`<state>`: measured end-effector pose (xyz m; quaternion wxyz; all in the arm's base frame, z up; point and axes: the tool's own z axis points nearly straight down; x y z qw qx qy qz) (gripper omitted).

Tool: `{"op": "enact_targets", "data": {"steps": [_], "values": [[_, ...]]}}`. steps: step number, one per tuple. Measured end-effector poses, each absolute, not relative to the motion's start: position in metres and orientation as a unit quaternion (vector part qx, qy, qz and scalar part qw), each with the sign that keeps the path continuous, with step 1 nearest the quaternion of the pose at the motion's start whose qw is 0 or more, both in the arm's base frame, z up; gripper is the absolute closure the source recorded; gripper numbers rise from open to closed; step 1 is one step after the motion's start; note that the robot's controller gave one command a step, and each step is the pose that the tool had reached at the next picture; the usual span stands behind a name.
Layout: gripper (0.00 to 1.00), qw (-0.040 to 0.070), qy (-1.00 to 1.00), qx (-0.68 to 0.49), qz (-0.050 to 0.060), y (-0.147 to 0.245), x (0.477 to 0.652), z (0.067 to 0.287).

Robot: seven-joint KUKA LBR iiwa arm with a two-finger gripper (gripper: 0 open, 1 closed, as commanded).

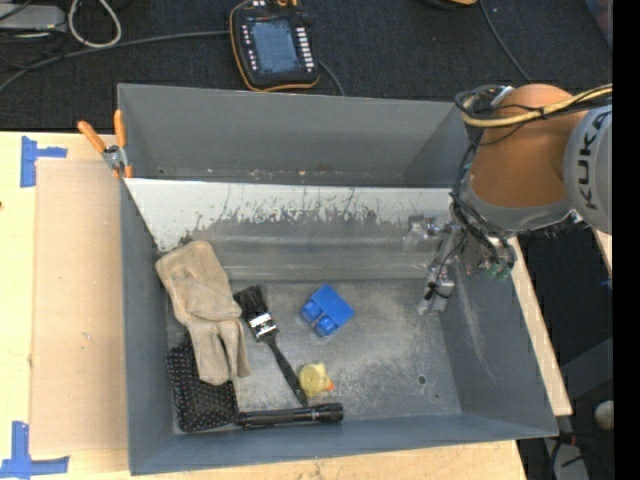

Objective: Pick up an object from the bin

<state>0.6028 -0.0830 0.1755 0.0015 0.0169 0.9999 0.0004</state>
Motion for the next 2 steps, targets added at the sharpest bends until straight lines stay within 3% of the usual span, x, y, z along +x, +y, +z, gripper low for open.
{"op": "enact_targets", "data": {"steps": [1, 2], "values": [[0.0, -0.003, 0.988, -0.153, 0.002, -0.107, 0.592, 0.151], [0.0, 0.003, 1.0, 0.0, 0.001, -0.07, 0.612, 0.19]]}}
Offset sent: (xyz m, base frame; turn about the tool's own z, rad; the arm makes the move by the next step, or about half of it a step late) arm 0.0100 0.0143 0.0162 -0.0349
